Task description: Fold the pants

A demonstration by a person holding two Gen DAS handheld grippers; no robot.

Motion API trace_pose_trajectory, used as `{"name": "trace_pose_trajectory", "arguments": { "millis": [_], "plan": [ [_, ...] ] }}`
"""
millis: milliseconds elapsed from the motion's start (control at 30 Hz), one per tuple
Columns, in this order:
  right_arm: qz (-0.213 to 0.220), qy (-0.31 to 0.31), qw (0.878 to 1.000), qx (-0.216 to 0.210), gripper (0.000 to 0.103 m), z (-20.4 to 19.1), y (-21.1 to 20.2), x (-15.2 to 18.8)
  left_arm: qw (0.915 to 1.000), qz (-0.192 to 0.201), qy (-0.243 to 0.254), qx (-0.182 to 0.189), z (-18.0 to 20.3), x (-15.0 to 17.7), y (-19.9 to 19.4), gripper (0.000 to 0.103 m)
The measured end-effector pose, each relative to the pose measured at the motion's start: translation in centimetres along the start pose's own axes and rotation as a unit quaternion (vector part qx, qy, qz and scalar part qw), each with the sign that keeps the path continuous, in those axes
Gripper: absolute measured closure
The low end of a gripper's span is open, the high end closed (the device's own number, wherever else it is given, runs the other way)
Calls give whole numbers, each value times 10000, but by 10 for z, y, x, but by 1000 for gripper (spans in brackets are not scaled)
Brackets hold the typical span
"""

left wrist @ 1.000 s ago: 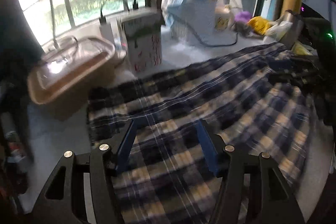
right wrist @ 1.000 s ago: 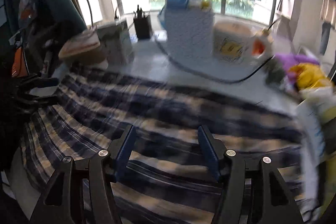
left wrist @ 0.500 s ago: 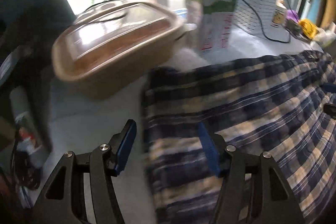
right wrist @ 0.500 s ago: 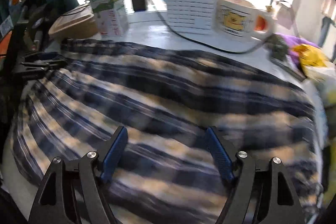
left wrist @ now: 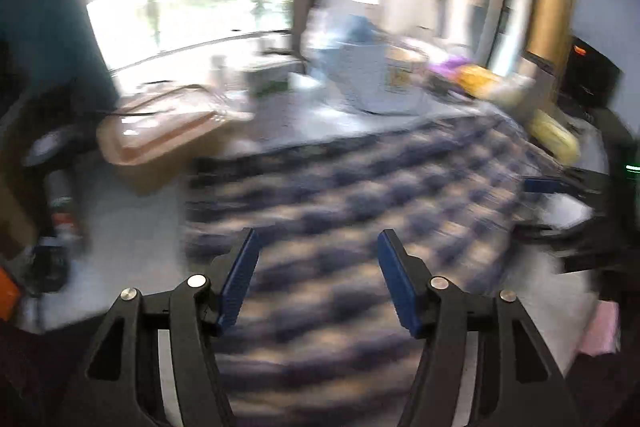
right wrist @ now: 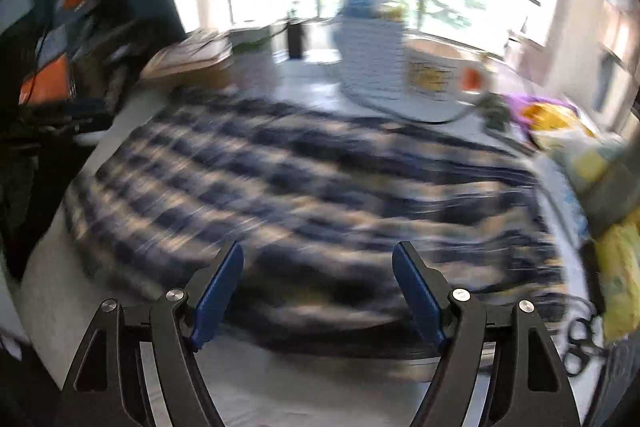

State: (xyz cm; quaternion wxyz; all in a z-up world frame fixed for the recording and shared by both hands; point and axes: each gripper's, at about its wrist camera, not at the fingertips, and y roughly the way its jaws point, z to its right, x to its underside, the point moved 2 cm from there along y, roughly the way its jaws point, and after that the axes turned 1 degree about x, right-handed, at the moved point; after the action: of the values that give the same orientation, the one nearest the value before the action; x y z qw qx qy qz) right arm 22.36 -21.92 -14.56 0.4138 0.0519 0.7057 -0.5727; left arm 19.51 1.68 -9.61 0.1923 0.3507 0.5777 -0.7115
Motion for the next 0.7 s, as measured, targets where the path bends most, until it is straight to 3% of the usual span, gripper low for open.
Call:
{"name": "trace_pose_trajectory", "arguments": {
  "millis": [100,167,233,333,467,567,700],
  "plan": [
    [-305,-225,9991,170,25,-14,21,14,9993,-354,114,83,28,16,23,41],
    [-549,-354,9975,286,25,-12,32,27,9973,-710,77,-162,27,35,40,41],
    [-486,-249,9982,242,25,-2,26,35,9937,-970,74,-547,13,52,50,41],
    [-471,-85,9973,564,25,20,13,44,9938,-900,-288,-591,-5,58,40,39],
    [-217,228,9971,696,25,38,-14,54,9943,-549,-404,-818,-15,58,16,39],
    [43,248,9982,537,25,27,-31,57,9937,-344,-547,-919,-23,60,0,39],
    [183,-123,9997,116,25,-16,-31,60,9924,-351,-690,-954,-27,75,-9,39]
  ]
}}
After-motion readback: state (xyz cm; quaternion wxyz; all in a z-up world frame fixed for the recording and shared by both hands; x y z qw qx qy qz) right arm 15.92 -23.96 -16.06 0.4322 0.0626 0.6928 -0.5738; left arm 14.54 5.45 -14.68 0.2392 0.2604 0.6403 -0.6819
